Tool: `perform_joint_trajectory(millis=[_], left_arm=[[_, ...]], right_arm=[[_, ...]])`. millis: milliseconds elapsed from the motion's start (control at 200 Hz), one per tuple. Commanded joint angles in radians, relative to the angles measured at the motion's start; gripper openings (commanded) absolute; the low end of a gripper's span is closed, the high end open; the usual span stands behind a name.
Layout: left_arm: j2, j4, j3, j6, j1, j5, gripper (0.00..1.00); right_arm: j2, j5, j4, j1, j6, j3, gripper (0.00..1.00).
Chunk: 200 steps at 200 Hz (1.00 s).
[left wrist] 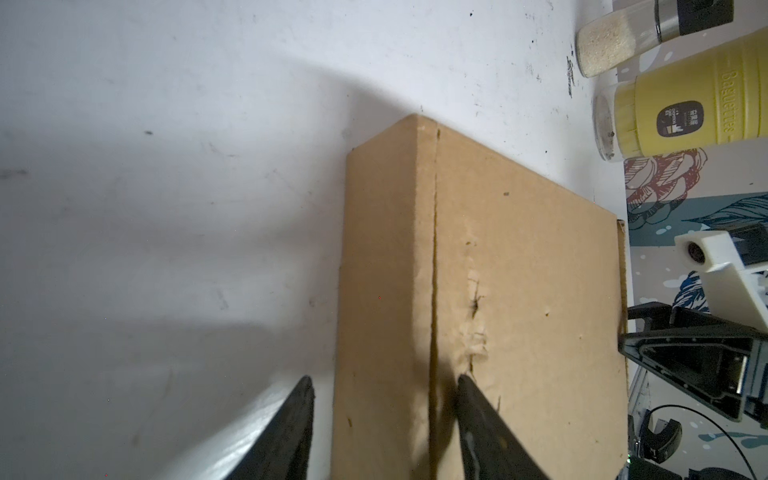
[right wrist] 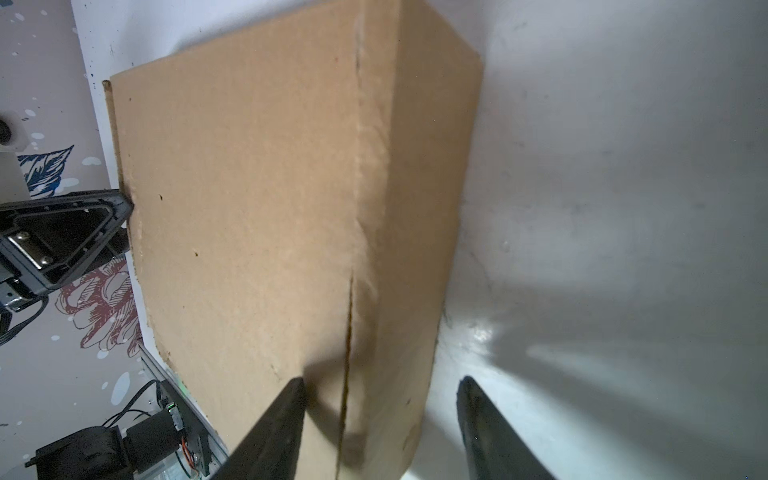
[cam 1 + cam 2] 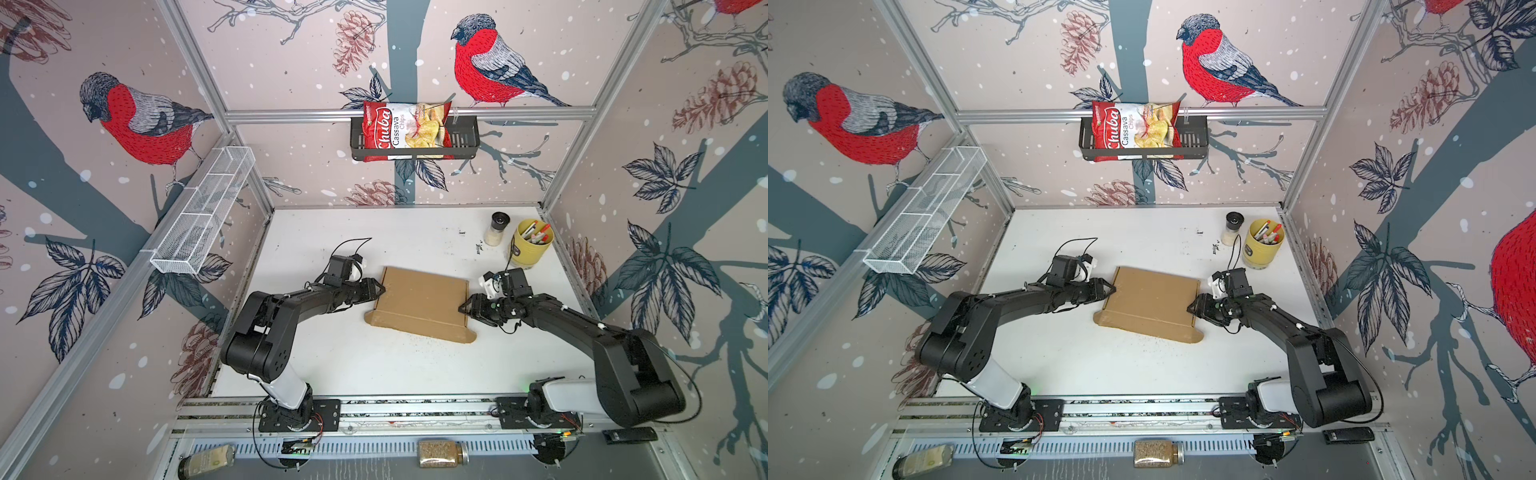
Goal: Fold the paper box
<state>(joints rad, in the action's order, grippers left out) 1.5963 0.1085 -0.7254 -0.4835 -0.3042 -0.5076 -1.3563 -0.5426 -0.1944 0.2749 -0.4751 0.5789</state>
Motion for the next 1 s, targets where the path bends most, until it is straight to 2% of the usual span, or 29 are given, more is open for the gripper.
perform_joint_trajectory(millis=[0, 180, 335, 460, 585, 755, 996], left_arm=[[-0.048, -0.002, -0.006, 0.005, 0.002, 0.03, 0.6], [-0.022, 0.023, -0.026, 0.026, 0.012, 0.072, 0.69], [0.024, 0.113, -0.023, -0.008, 0.053, 0.071, 0.7], [0.029, 0.188, -0.009, -0.024, 0.049, 0.032, 0.69], [0.063, 0.238, 0.035, -0.021, 0.065, 0.029, 0.67], [0.091, 0.341, 0.092, -0.059, 0.091, 0.001, 0.59], [0.111, 0.348, 0.136, -0.061, 0.116, -0.004, 0.47]], right_arm=[[0.002, -0.02, 0.06, 0.0, -0.028, 0.015, 0.62], [-0.063, -0.022, 0.112, 0.015, -0.05, 0.07, 0.63], [-0.153, -0.03, 0.147, 0.064, -0.067, 0.126, 0.62], [-0.179, -0.062, 0.16, 0.079, -0.069, 0.145, 0.62], [-0.17, -0.079, 0.174, 0.05, -0.064, 0.126, 0.63], [-0.154, -0.138, 0.242, -0.002, -0.089, 0.067, 0.64], [-0.082, -0.191, 0.318, -0.064, -0.087, -0.028, 0.77]])
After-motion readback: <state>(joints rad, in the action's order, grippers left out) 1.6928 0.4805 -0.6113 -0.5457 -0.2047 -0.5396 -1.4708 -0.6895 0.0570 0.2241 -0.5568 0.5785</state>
